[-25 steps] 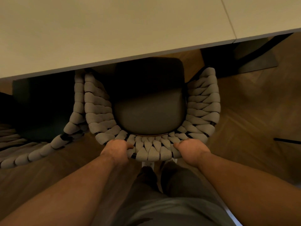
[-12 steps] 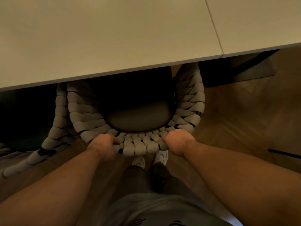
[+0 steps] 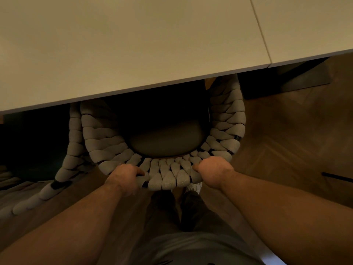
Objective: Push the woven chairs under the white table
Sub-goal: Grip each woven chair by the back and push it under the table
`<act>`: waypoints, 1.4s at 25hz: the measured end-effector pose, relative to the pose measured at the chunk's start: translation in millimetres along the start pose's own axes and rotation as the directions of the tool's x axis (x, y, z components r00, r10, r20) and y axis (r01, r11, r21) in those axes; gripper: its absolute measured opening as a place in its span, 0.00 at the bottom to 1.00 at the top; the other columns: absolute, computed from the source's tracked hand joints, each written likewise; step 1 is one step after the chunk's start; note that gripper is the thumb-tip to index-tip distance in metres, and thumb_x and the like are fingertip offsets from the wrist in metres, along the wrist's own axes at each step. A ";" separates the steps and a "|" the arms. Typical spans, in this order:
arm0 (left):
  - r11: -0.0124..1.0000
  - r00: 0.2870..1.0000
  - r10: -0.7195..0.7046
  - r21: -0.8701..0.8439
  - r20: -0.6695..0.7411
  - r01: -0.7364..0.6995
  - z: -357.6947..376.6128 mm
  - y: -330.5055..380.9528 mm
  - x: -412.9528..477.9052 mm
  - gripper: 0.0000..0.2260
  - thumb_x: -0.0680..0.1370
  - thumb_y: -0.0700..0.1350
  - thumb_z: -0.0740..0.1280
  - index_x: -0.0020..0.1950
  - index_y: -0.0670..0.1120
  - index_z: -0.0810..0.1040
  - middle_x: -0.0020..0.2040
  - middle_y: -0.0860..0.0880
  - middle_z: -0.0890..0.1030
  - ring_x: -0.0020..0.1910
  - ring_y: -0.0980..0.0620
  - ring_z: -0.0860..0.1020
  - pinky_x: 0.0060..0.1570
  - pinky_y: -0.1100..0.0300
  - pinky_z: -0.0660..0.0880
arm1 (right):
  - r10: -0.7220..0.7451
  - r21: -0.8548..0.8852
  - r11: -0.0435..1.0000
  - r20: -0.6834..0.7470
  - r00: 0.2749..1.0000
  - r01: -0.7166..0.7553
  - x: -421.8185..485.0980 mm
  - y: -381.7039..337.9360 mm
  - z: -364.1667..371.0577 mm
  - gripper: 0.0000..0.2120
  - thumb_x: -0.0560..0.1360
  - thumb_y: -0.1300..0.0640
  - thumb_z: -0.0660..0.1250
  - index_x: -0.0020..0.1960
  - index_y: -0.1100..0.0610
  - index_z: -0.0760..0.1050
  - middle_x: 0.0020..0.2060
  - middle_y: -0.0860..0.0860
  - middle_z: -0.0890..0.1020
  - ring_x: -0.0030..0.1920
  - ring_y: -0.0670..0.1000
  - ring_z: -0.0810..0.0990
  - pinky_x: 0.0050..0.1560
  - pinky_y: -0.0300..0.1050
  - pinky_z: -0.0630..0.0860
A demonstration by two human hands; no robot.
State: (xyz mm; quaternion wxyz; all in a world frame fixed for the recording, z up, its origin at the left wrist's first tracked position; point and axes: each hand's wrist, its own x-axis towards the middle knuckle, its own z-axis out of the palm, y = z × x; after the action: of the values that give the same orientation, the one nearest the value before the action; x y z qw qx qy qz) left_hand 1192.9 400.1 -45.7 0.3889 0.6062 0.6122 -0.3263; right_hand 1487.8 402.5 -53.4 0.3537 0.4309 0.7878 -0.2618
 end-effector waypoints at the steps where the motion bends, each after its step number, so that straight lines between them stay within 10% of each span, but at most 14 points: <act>1: 1.000 1.000 0.005 0.013 0.025 -0.005 -2.2 -1.2 0.6 0.33 0.73 0.40 0.77 0.75 0.57 0.74 0.70 0.50 0.77 0.67 0.48 0.76 0.67 0.52 0.76 | 0.009 0.006 1.000 -0.001 1.000 -0.009 -1.7 -1.7 1.1 0.19 0.83 0.62 0.60 0.72 0.51 0.71 0.61 0.54 0.80 0.60 0.57 0.80 0.60 0.56 0.79; 7: 0.999 0.994 0.040 0.002 0.101 -0.040 -10.5 0.2 -0.1 0.24 0.78 0.45 0.73 0.73 0.54 0.75 0.70 0.49 0.77 0.66 0.50 0.77 0.65 0.55 0.77 | 0.090 0.160 0.982 0.094 0.992 -0.104 -10.0 -5.7 -7.4 0.21 0.82 0.61 0.62 0.74 0.52 0.70 0.67 0.55 0.78 0.65 0.56 0.77 0.65 0.54 0.76; 10: 0.995 0.994 0.090 0.047 0.061 -0.093 -38.1 18.4 -3.3 0.04 0.79 0.49 0.69 0.50 0.50 0.82 0.48 0.50 0.81 0.47 0.51 0.81 0.44 0.59 0.78 | 0.116 0.251 0.957 0.137 0.984 -0.148 -21.1 -12.3 -25.7 0.21 0.82 0.59 0.62 0.75 0.54 0.70 0.67 0.56 0.77 0.65 0.57 0.77 0.62 0.53 0.76; 17: 0.958 0.943 0.278 0.117 -0.183 -0.260 -93.9 61.2 -16.1 0.07 0.80 0.52 0.69 0.45 0.52 0.79 0.44 0.51 0.80 0.43 0.55 0.79 0.44 0.58 0.78 | 0.345 0.501 0.814 -0.009 0.938 -0.295 -68.4 -7.3 -47.2 0.11 0.81 0.57 0.62 0.60 0.55 0.78 0.50 0.53 0.80 0.49 0.54 0.77 0.47 0.50 0.75; 26: 0.853 0.838 0.494 0.317 -0.232 -0.415 -137.4 147.2 -37.3 0.11 0.82 0.55 0.67 0.44 0.51 0.78 0.41 0.50 0.80 0.40 0.53 0.79 0.41 0.57 0.78 | 0.813 0.816 0.361 -0.038 0.581 -0.452 -175.7 25.8 -9.3 0.08 0.76 0.42 0.65 0.45 0.47 0.73 0.43 0.47 0.78 0.46 0.52 0.78 0.43 0.47 0.75; 35: 0.598 0.682 0.727 0.560 -0.078 -0.573 -130.0 327.6 -55.5 0.15 0.83 0.57 0.65 0.41 0.50 0.79 0.37 0.50 0.80 0.36 0.53 0.79 0.37 0.56 0.77 | 0.948 0.888 -0.015 0.159 0.276 -0.460 -284.8 69.2 112.4 0.16 0.77 0.38 0.60 0.38 0.47 0.72 0.37 0.45 0.78 0.42 0.51 0.80 0.42 0.47 0.78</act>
State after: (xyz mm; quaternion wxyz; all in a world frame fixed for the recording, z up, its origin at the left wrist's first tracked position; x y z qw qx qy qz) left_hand 1506.7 503.3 89.2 0.2163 0.9082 0.2914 -0.2085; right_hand 1692.7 215.3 93.2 -0.0353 0.9394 0.2511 -0.2308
